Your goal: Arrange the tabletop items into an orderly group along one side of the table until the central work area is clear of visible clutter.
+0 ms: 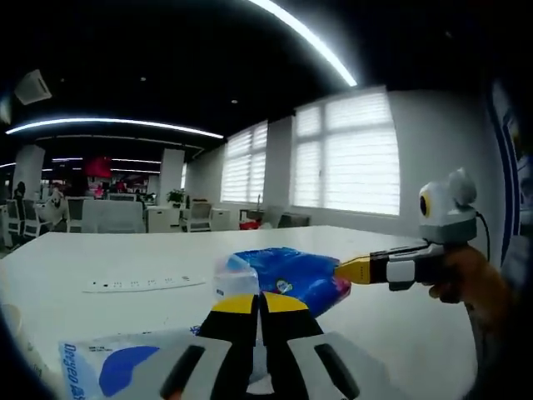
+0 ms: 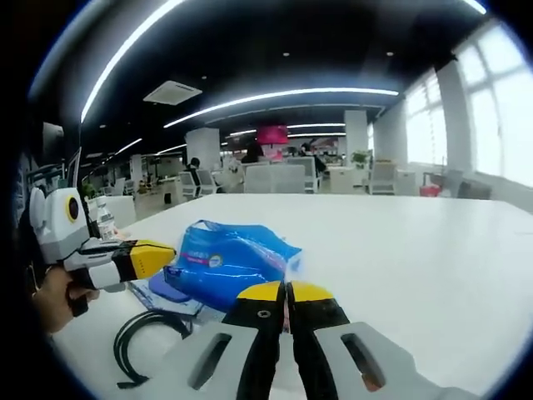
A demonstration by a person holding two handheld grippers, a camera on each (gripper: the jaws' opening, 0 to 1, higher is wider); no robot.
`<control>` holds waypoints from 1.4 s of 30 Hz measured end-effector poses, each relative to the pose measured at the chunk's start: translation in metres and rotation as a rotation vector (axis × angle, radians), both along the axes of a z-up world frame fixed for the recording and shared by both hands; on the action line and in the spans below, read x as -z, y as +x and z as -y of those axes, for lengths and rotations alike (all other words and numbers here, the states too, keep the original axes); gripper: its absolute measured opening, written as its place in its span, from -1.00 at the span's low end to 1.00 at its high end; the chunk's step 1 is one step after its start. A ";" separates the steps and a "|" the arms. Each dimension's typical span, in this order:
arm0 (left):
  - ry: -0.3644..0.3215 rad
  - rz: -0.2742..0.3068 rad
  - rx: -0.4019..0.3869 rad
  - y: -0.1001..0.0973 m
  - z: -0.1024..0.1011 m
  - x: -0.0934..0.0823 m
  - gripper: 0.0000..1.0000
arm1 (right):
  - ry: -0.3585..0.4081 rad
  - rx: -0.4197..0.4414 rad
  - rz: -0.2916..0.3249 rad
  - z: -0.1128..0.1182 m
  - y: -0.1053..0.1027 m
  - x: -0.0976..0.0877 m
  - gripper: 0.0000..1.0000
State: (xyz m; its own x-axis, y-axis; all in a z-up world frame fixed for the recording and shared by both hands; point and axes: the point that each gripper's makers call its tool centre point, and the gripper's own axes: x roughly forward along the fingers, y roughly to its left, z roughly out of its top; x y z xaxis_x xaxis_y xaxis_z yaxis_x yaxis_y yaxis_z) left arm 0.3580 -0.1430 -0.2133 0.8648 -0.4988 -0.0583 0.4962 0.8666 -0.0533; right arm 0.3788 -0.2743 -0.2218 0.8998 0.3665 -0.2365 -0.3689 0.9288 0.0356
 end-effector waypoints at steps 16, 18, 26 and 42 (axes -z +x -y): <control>0.059 -0.001 0.016 0.005 0.019 0.017 -1.00 | 0.004 0.027 -0.045 0.015 0.013 0.021 -1.00; 0.094 0.017 0.000 0.008 0.018 0.019 -1.00 | 0.002 0.023 -0.054 0.016 0.013 0.026 -1.00; 0.136 0.028 -0.015 0.008 0.023 0.024 -1.00 | 0.029 0.025 -0.076 0.019 0.018 0.034 -1.00; 0.187 -0.003 -0.017 0.003 0.030 0.044 -1.00 | -0.009 0.030 -0.094 0.024 0.018 0.056 -1.00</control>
State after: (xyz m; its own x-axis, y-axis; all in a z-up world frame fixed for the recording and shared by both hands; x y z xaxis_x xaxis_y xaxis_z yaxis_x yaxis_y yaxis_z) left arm 0.3615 -0.1735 -0.2575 0.8728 -0.4641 -0.1510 0.4813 0.8698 0.1086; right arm 0.3966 -0.2987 -0.2776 0.8842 0.3371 -0.3234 -0.3361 0.9399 0.0607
